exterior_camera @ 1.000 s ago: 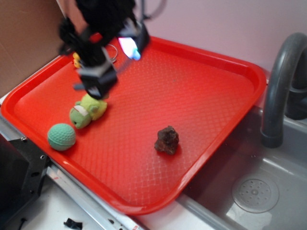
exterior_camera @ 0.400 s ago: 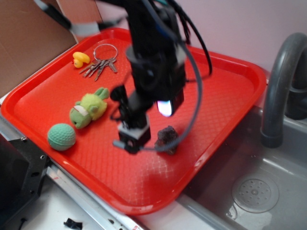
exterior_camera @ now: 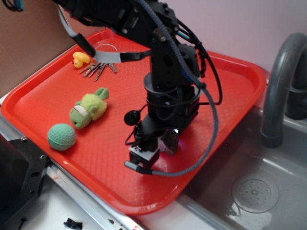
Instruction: Grab the rock.
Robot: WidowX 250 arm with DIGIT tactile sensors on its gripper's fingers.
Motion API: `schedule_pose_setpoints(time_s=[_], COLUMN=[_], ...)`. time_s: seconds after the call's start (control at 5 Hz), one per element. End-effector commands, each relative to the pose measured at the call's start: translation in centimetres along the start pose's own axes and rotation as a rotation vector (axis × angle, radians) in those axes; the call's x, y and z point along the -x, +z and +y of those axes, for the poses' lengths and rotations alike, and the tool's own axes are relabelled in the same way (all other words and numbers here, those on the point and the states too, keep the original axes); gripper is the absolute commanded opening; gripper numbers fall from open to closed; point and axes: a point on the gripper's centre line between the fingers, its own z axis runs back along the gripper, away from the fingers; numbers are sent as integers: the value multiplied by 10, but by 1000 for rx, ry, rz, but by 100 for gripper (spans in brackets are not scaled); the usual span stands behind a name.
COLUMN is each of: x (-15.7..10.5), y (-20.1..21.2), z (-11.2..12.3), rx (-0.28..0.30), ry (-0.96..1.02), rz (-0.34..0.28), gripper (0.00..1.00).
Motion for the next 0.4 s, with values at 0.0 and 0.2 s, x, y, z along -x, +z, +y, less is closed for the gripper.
schedule_pose_setpoints(time_s=[0.0, 0.2], x=[-9, -8], y=[4, 6], z=[-12, -10], rx=[-63, -65], ry=[29, 57], rz=[22, 26], gripper=[0, 0])
